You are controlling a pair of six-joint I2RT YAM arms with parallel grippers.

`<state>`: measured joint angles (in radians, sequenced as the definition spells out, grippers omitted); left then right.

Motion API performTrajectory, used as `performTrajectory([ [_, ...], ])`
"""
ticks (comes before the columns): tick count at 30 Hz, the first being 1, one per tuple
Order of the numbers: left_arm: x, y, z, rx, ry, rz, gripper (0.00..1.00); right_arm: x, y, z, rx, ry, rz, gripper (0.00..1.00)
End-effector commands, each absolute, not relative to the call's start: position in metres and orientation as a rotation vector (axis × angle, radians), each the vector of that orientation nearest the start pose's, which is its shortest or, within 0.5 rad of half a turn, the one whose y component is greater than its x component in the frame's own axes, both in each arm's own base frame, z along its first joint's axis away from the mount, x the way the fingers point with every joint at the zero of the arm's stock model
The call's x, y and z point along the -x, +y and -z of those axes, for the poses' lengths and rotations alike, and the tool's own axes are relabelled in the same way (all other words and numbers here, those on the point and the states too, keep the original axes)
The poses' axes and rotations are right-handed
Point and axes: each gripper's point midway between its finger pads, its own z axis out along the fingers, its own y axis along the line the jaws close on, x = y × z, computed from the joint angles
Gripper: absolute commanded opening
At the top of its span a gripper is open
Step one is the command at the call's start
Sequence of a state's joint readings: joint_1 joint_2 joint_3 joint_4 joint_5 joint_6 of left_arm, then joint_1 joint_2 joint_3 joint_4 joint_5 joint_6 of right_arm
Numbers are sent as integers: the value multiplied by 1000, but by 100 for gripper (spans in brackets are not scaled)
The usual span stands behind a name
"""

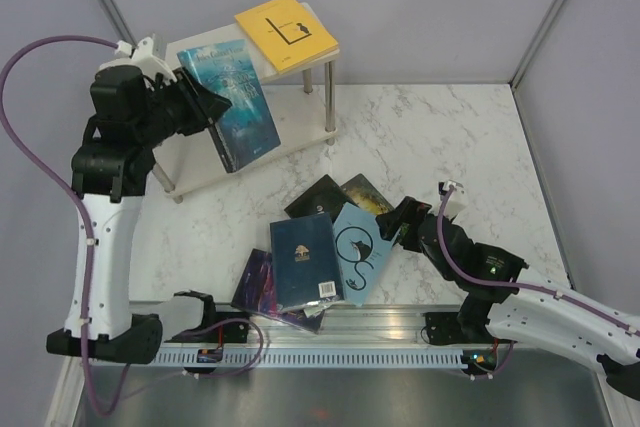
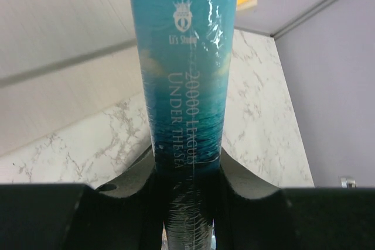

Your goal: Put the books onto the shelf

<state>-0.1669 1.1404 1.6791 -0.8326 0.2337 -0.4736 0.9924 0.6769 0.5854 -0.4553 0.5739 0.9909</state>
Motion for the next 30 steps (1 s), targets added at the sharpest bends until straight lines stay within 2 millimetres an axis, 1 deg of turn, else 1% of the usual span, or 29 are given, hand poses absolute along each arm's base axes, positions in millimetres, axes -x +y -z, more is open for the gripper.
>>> performTrajectory([
  [1, -306, -90, -508, 49, 1657, 694, 2, -195, 187, -177, -321, 2039, -686, 96],
  [2, -319, -79, -514, 73, 1652, 690, 2, -195, 188, -176, -317, 2044, -693, 96],
  [3, -325, -69, -516, 93, 1652, 689, 2, -194, 189, -176, -314, 2045, -694, 96],
  [4, -331, -53, -518, 128, 1650, 691, 2, -194, 189, -174, -312, 2048, -695, 96],
  [5, -344, -44, -517, 145, 1661, 703, 2, -193, 189, -174, -310, 2050, -698, 96],
  [6, -350, -27, -517, 177, 1657, 691, 2, -193, 190, -172, -307, 2054, -697, 96],
  [7, -354, -24, -515, 174, 1670, 722, 2, -192, 189, -171, -305, 2054, -696, 96],
  [8, -356, -18, -520, 169, 1659, 719, 2, -193, 188, -170, -307, 2052, -694, 96],
  [9, -366, -2, -514, 198, 1673, 710, 2, -193, 188, -170, -308, 2050, -697, 96],
  [12, -377, 19, -512, 239, 1674, 687, 2, -193, 188, -166, -302, 2054, -690, 96],
  [13, -386, 23, -505, 257, 1690, 708, 2, -193, 189, -166, -298, 2056, -688, 96],
  [14, -389, 24, -509, 252, 1686, 708, 2, -193, 190, -166, -291, 2057, -685, 96],
  [15, -392, 26, -507, 263, 1691, 706, 2, -193, 191, -166, -283, 2059, -686, 96],
  [16, -401, 32, -501, 310, 1703, 712, 2, -194, 194, -164, -276, 2065, -687, 96],
  [18, -406, 39, -500, 340, 1699, 690, 2, -195, 196, -162, -265, 2071, -680, 96],
  [19, -411, 50, -495, 396, 1697, 638, 2, -196, 199, -161, -261, 2075, -681, 96],
  [22, -417, 70, -490, 480, 1688, 530, 2, -197, 204, -158, -247, 2089, -685, 96],
  [24, -418, 77, -484, 515, 1695, 502, 2, -197, 206, -156, -247, 2095, -687, 96],
  [27, -423, 93, -471, 582, 1706, 430, 2, -197, 209, -152, -242, 2101, -691, 96],
  [30, -427, 103, -461, 618, 1720, 402, 2, -196, 209, -151, -237, 2107, -692, 96],
])
